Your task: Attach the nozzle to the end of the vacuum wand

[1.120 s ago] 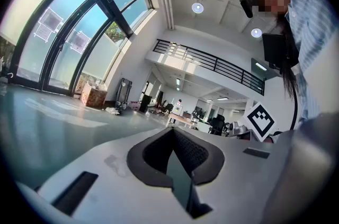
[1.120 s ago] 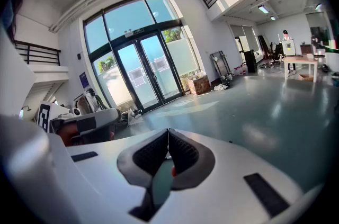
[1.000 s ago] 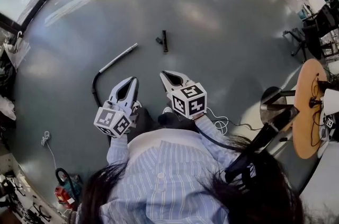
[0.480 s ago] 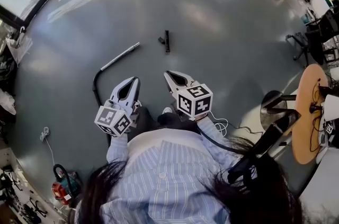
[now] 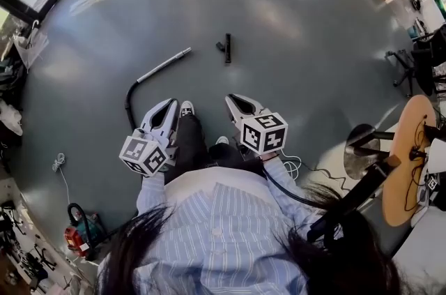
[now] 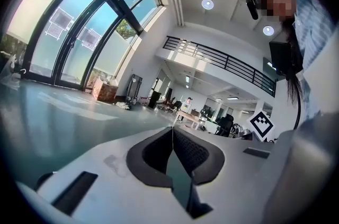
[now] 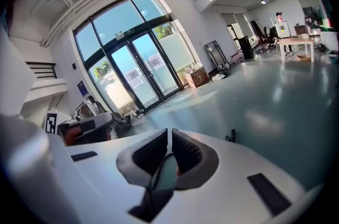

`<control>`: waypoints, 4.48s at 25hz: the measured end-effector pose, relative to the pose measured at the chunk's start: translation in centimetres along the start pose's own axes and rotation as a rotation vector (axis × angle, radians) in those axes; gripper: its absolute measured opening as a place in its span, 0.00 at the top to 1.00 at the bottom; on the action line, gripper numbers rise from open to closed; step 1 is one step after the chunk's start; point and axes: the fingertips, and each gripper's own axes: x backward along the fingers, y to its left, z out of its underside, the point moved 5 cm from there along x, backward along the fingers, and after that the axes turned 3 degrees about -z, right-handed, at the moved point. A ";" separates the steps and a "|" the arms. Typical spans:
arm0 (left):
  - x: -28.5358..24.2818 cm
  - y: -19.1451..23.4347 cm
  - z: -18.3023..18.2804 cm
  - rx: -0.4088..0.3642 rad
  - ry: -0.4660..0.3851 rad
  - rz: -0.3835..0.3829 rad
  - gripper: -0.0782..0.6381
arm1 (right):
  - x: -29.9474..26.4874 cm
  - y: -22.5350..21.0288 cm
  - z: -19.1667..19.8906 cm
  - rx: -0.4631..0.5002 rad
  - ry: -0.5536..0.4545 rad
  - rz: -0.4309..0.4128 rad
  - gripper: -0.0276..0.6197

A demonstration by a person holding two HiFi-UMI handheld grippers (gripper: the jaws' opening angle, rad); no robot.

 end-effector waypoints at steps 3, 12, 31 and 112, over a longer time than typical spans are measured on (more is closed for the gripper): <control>-0.9 2.3 -0.3 0.021 0.005 -0.012 0.88 | -1.6 -0.7 -0.5 -0.013 0.017 0.007 0.94; -9.0 12.0 -3.4 0.059 0.065 0.001 0.88 | -10.1 -4.8 -5.1 -0.092 0.077 0.069 0.93; -28.7 29.9 -4.7 -0.011 0.406 0.111 0.88 | -28.0 -20.0 -13.3 -0.174 0.281 0.177 0.73; -48.6 75.5 57.4 -0.630 0.918 -0.045 0.65 | -88.4 -59.0 22.2 0.930 0.740 -0.291 0.57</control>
